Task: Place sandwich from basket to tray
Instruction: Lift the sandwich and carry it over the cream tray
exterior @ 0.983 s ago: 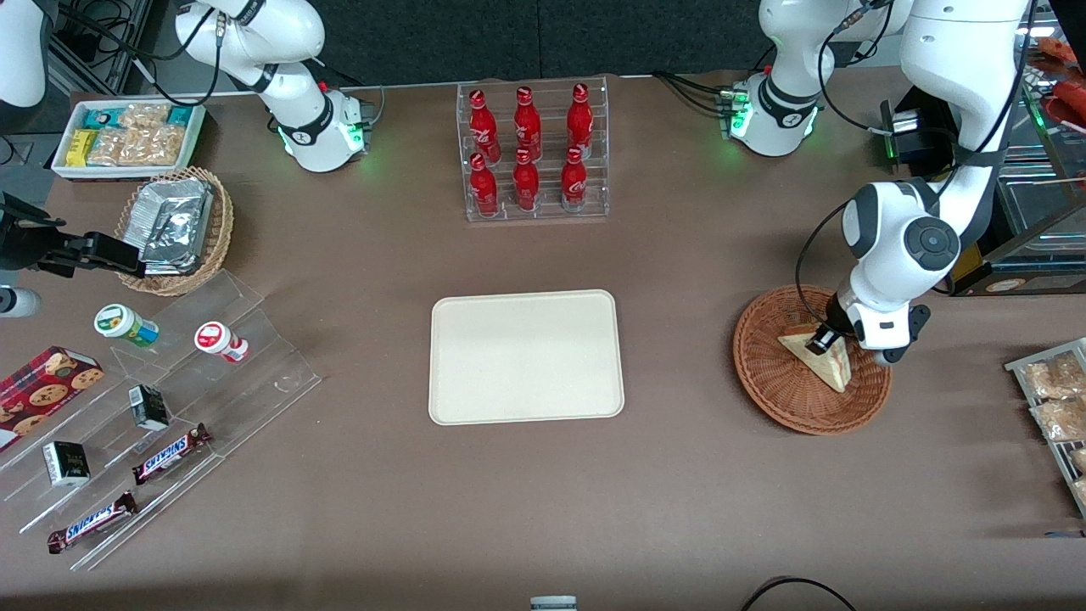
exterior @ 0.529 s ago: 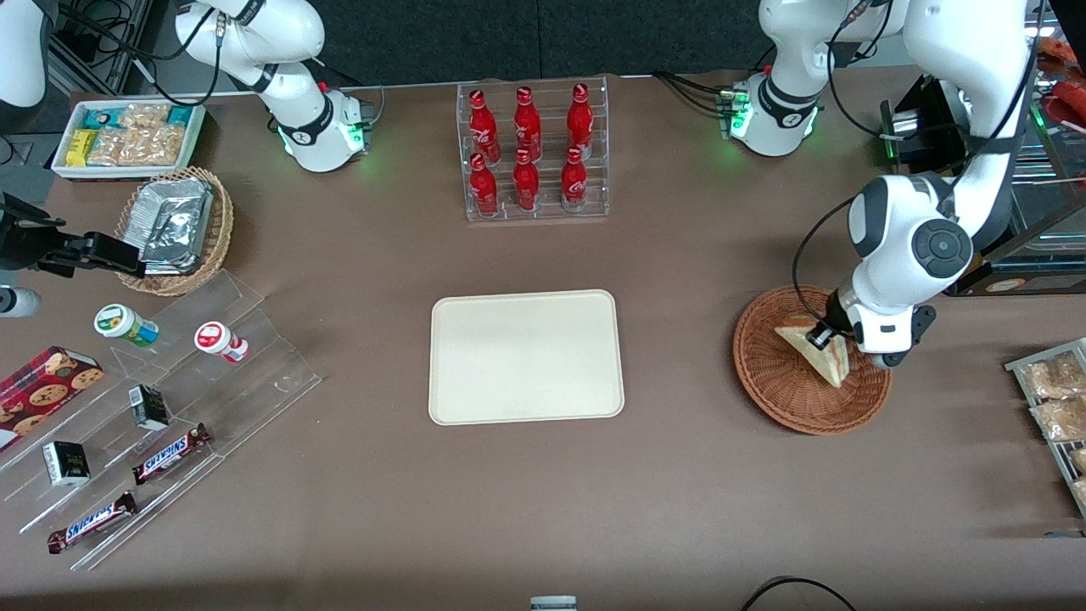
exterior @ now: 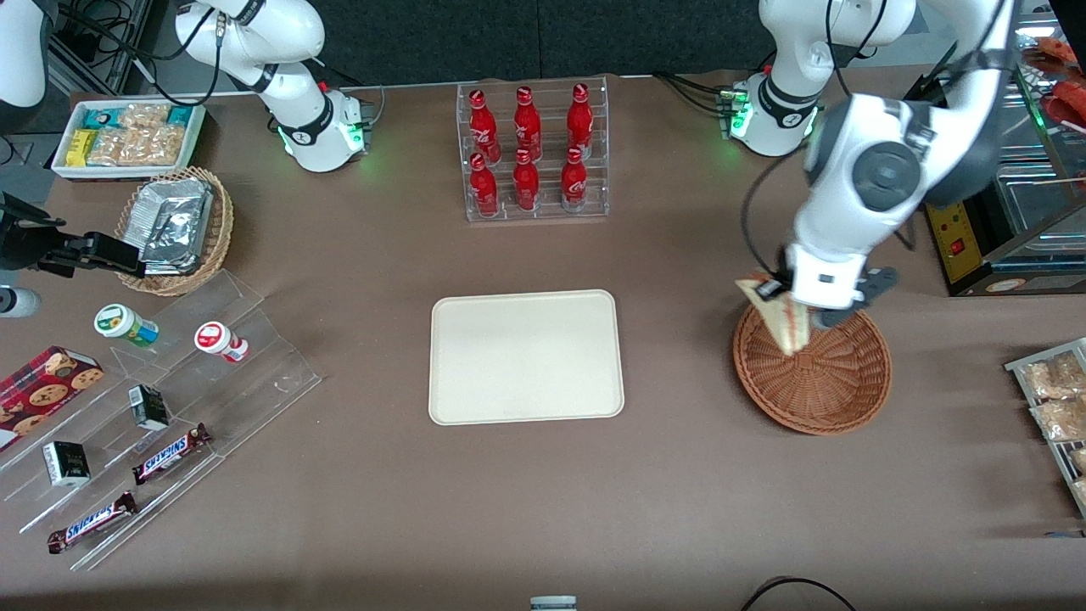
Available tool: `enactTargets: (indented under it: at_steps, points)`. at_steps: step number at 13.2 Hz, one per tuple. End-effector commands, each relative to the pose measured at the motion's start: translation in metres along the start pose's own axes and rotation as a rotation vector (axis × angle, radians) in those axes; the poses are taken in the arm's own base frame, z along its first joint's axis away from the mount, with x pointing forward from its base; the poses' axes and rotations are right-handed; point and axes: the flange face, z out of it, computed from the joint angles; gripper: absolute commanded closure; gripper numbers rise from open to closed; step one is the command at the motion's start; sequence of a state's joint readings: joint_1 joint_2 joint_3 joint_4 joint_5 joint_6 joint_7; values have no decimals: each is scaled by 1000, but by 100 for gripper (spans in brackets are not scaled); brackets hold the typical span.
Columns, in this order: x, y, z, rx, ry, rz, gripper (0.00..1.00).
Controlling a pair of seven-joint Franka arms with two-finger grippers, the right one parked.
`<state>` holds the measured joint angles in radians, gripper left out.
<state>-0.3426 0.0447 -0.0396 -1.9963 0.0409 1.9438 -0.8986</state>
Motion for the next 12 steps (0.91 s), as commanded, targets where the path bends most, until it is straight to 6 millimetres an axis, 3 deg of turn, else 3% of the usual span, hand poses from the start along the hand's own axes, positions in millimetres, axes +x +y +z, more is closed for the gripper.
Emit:
enactTargets:
  at_steps: [1,3,5,7,8,9,10,12]
  points:
    - [-29,70,1,31,9,75,100]
    - [-70,133,18,47,30,144,100]
    - [-78,180,37,41,37,139,100]
    - [-116,227,65,40,31,220,100]
    - [-117,248,71,25,34,230,100]
    - [-120,263,81,18,34,232,100]
    - [-135,276,86,12,38,257,100]
    - [-145,284,87,-9,44,282,100]
